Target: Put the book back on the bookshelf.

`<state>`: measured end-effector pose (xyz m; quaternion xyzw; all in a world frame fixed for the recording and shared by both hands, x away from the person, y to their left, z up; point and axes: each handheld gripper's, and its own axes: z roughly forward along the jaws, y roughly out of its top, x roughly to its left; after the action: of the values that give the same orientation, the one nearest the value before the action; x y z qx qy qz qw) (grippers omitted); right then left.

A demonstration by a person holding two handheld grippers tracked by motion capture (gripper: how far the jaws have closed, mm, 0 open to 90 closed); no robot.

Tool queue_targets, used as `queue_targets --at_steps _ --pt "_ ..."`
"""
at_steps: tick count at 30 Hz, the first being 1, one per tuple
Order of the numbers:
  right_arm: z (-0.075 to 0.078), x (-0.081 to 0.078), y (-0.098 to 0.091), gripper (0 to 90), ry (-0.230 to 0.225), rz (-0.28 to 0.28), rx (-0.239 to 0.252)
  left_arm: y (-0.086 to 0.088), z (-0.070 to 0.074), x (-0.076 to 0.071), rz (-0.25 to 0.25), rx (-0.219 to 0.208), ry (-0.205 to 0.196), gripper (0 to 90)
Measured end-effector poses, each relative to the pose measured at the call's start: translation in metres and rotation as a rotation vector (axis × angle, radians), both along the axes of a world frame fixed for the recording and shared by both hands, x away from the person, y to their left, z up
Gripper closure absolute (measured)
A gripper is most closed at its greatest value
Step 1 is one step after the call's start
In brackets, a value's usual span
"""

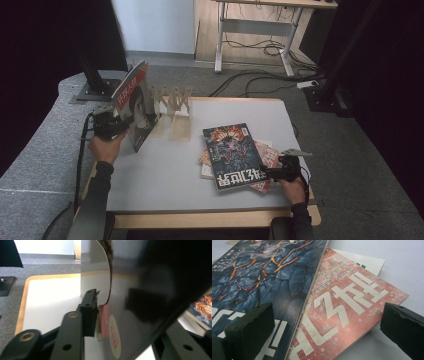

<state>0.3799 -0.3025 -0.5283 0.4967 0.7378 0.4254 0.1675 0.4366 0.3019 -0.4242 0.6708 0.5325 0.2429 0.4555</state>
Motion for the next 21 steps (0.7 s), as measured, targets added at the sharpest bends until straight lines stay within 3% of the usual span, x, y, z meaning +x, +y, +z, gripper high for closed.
queue_targets --at_steps 11,21 --pt "0.000 0.000 0.000 0.0 -0.002 -0.001 0.001 -0.001 0.000 -0.012 -0.065 -0.002 -0.005 38.5" --pt "0.000 0.000 0.000 0.0 -0.004 -0.001 0.000 -0.003 -0.004 -0.028 -0.107 0.026 -0.002 20.3"
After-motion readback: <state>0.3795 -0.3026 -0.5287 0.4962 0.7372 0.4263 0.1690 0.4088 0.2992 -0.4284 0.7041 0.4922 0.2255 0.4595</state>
